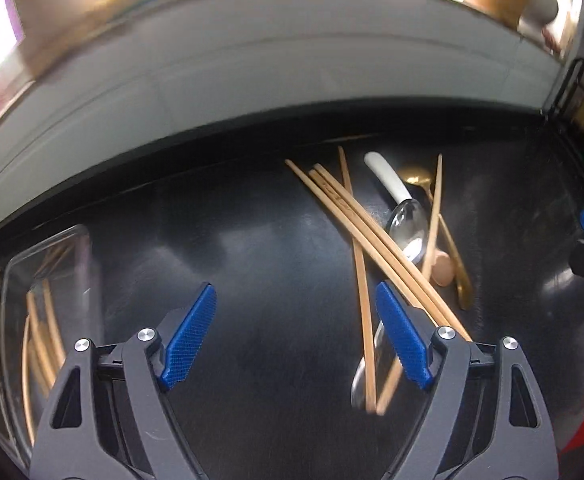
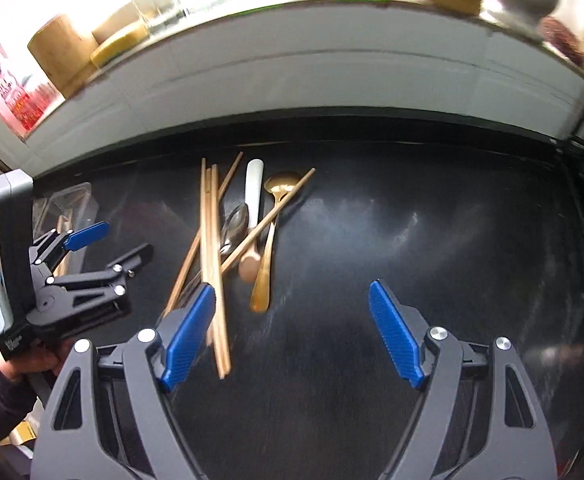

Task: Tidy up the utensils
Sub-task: 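Grasp a chopstick with the left tool while the right tool grasps the gold spoon, then carry the chopstick in the left tool to the tray while the right tool carries the gold spoon, then open both tools to drop the chopstick and gold spoon into the tray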

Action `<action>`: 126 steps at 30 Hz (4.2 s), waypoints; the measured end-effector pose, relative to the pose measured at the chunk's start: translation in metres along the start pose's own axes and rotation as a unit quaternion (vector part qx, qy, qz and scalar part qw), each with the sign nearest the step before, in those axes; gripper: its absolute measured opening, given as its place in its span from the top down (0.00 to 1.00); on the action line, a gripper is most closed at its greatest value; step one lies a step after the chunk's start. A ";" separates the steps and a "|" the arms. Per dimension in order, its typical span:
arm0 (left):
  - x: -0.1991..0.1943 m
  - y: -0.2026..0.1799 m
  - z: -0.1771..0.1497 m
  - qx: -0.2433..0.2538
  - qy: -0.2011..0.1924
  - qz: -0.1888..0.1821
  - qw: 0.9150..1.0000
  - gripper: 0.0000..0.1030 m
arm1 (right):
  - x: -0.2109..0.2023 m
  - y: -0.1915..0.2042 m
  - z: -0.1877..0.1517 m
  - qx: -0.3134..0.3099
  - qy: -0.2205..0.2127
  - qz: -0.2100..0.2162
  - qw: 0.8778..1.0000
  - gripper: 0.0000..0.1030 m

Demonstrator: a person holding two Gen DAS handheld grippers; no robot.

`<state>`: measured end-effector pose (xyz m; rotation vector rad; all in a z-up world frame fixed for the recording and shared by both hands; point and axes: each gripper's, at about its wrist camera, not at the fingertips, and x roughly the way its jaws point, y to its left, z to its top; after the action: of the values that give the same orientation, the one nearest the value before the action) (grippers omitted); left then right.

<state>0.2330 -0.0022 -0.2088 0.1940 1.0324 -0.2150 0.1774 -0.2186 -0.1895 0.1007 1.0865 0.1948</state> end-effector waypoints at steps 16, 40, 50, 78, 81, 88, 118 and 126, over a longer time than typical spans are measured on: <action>0.057 -0.009 0.012 0.050 0.008 -0.043 0.998 0.41 | 0.110 0.013 0.040 -0.057 0.060 -0.011 0.997 0.52; -0.095 0.008 0.023 0.014 -0.109 0.048 0.993 0.95 | -0.006 -0.022 -0.003 0.007 -0.033 -0.065 0.997 0.94; -0.141 0.029 0.008 -0.060 -0.098 0.053 0.992 0.95 | -0.073 -0.016 -0.023 0.029 -0.081 -0.028 0.996 0.94; -0.210 0.186 -0.117 -0.227 -0.046 0.139 0.963 0.95 | -0.087 0.272 0.004 -0.165 -0.045 0.156 0.973 0.94; -0.213 0.209 -0.127 -0.241 -0.040 0.150 0.958 0.95 | -0.078 0.305 0.004 -0.183 -0.034 0.170 0.968 0.94; -0.200 0.244 -0.140 -0.267 -0.021 0.155 0.951 0.95 | -0.050 0.356 0.008 -0.207 -0.007 0.183 0.961 0.94; -0.154 0.278 -0.130 -0.274 0.000 0.114 0.955 0.26 | -0.011 0.280 0.066 -0.113 0.022 0.170 0.979 0.25; -0.176 0.209 -0.107 -0.198 -0.030 0.087 0.976 0.26 | -0.062 0.208 0.019 -0.068 -0.024 0.130 0.989 0.25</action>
<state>0.1129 0.2419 -0.0975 -0.0831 0.9725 0.1445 0.1437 -0.0277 -0.0904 0.1242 1.0079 0.4991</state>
